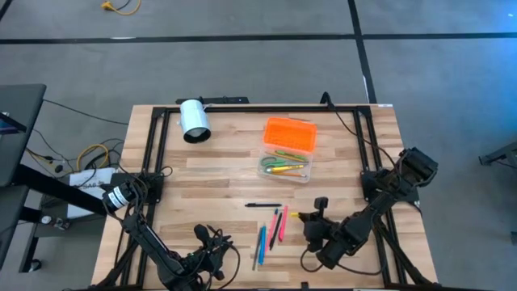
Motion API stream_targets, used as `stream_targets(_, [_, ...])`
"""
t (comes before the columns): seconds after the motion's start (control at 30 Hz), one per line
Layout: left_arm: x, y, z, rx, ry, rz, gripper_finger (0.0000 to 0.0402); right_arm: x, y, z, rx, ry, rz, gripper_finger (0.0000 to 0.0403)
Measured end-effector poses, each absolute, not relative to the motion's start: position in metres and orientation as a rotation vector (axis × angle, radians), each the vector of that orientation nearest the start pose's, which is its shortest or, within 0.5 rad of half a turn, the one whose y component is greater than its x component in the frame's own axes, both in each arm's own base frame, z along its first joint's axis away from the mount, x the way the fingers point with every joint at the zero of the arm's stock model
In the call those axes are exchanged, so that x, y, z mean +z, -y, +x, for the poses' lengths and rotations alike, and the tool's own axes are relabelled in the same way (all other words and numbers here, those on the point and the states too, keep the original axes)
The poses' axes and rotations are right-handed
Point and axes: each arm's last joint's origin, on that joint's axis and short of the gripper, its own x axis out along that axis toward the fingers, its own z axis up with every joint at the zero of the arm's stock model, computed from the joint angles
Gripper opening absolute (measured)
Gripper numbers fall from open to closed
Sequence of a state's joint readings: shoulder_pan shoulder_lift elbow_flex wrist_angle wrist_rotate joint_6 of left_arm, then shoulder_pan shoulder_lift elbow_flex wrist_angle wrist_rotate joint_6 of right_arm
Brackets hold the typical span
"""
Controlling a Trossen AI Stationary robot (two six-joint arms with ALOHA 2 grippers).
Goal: Pick & place school supplies into a supply box
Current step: Put the yellow pen into the supply box, then put the bottom left black pen into the supply box
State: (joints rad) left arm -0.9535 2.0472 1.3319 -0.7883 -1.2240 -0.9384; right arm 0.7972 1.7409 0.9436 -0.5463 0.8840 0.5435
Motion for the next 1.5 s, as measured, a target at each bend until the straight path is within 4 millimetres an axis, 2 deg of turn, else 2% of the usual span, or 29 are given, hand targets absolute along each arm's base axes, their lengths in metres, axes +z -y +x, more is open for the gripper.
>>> stream_targets(0.4, [0.145,0.286,0.237,0.475,-0.489,0.436,0.008,0.149,-0.179,0.24,-0.399,-0.789,-0.611,0.0001])
stream_targets(0.77, [0.145,0.287,0.237,0.473,-0.492,0.434,0.008,0.15,-0.15,0.258,-0.489,-0.834,-0.679,0.0001])
stream_targets(1.13, [0.145,0.287,0.237,0.473,-0.492,0.434,0.008,0.15,-0.104,0.281,-0.592,-0.933,-0.714,0.0001])
stream_targets(1.3, [0.145,0.287,0.237,0.473,-0.492,0.434,0.008,0.15,-0.082,0.288,-0.634,-0.983,-0.675,0.0001])
stream_targets(1.5, [0.145,0.287,0.237,0.474,-0.493,0.426,0.008,0.15,-0.068,0.293,-0.644,-1.015,-0.645,0.0001])
